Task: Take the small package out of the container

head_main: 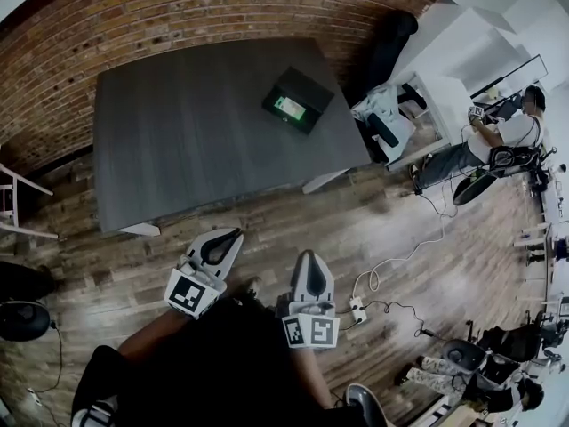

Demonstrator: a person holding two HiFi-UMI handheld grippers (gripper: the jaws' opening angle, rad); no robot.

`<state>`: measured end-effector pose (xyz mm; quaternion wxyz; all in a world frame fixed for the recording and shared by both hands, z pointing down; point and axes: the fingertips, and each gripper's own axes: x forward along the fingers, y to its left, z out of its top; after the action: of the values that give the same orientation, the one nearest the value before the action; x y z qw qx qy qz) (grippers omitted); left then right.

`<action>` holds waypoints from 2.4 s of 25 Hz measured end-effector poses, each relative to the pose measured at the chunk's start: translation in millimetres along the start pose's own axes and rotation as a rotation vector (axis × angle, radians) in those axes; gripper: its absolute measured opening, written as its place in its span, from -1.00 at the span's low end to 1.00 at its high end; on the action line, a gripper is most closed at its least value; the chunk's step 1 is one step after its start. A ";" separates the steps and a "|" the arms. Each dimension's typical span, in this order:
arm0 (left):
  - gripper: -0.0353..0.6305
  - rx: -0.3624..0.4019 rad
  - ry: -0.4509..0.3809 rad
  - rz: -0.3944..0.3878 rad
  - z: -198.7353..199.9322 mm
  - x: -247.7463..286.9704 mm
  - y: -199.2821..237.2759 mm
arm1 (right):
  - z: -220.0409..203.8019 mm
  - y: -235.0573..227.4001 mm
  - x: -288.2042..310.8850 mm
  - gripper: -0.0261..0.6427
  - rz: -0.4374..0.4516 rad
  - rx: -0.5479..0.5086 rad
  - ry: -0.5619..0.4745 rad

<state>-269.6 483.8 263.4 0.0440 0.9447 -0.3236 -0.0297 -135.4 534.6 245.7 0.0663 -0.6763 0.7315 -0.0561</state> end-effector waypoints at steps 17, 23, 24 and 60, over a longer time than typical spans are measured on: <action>-0.77 0.013 0.005 -0.066 -10.5 -61.9 51.1 | -19.5 68.5 3.1 -0.85 -0.086 -0.051 -0.008; -0.77 0.006 0.011 -0.070 -13.0 -63.1 56.9 | -22.8 74.0 14.0 -0.85 -0.083 -0.048 -0.010; -0.77 0.006 0.012 -0.069 -13.7 -62.0 58.8 | -23.7 74.4 16.9 -0.85 -0.079 -0.047 -0.011; -0.77 -0.039 0.132 0.027 -39.2 204.7 94.1 | -7.5 -129.6 212.3 -0.85 0.031 -0.004 0.040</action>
<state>-162.1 286.6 306.4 0.0838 0.9392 -0.3319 0.0271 -25.6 312.7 270.9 0.0512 -0.6637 0.7432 -0.0672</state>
